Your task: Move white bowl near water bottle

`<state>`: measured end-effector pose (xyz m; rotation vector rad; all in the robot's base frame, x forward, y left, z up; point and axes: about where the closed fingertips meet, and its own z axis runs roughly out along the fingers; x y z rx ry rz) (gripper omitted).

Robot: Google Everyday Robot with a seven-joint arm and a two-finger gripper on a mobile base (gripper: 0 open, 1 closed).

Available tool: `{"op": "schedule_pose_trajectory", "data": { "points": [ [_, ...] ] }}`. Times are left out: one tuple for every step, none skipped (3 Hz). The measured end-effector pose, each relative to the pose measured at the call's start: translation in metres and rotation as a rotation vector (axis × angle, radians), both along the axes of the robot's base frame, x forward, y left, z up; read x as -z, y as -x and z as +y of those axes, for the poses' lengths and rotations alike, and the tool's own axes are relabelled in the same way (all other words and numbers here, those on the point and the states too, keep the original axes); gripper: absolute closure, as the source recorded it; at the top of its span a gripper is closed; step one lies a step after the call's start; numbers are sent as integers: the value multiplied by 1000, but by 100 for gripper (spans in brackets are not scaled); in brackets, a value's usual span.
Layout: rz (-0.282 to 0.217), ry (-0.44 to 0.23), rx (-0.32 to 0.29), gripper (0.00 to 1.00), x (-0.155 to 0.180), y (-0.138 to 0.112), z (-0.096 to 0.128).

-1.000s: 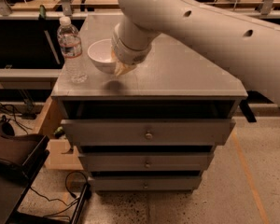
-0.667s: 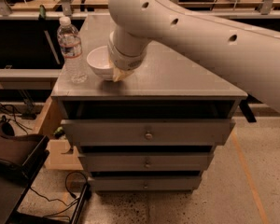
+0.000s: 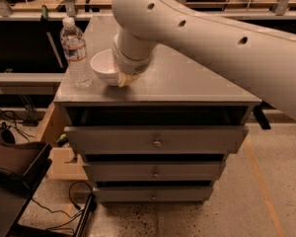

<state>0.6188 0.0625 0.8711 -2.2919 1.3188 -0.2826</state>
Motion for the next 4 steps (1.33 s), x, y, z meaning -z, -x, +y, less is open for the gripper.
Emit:
{"op": "schedule_pose_trajectory", "data": {
  "points": [
    [0,1,-1,41,0,1,0],
    [0,2,-2,18,0,1,1],
    [-1,3,-4,0,0,2,1],
    [-1,3,-4,0,0,2,1]
  ]
}}
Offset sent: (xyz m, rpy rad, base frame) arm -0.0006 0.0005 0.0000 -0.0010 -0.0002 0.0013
